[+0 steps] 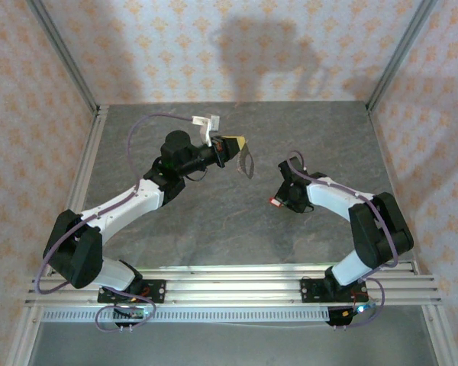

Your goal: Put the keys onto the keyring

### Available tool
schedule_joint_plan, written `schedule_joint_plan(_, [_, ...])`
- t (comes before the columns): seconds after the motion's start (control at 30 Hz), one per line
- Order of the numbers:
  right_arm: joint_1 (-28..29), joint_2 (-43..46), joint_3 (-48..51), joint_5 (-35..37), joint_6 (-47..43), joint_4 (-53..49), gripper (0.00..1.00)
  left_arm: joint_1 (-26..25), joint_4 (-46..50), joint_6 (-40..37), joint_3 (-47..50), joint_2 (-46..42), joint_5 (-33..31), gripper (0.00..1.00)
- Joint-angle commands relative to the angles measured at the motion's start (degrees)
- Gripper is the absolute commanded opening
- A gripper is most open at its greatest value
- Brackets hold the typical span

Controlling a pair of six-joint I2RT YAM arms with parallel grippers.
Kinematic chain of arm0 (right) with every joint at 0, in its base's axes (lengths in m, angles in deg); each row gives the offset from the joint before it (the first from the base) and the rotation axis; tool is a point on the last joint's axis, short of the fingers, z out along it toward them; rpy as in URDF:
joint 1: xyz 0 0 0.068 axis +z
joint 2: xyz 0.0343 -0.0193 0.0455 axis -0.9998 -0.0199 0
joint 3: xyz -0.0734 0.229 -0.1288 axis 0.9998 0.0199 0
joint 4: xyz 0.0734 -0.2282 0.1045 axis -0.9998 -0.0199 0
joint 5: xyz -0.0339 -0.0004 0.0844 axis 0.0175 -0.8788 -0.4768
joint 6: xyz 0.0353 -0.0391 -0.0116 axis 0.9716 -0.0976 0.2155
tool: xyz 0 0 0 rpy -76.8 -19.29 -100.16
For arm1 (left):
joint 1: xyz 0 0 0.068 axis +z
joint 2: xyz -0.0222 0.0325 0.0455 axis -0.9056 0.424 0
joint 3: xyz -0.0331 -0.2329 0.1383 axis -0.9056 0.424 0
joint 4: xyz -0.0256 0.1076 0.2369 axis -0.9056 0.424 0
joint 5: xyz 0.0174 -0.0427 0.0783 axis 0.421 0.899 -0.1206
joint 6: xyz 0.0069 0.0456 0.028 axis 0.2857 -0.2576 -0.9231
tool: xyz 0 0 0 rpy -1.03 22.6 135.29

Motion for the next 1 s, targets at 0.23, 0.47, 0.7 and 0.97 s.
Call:
schedule_joint_plan(0.23, [0.1, -1.6, 0.6, -0.5, 0.1, 1.0, 0.12, -0.5, -3.5, 0.7, -0.6, 0.2, 0.7, 0.00])
schedule_joint_plan(0.47, [0.1, -0.7, 0.4, -0.5, -0.4, 0.6, 0.00, -0.5, -3.5, 0.8, -0.6, 0.4, 0.7, 0.00])
schedule_joint_plan(0.7, [0.1, 9.3, -5.8, -0.3, -7.4, -1.1, 0.00, -0.5, -2.0, 0.0, -1.0, -0.2, 0.6, 0.00])
schedule_joint_plan(0.97, [-6.0, 15.5, -13.1, -18.8, -15.7, 7.2, 0.00, -0.4, 1.0, -3.5, -2.4, -0.8, 0.5, 0.00])
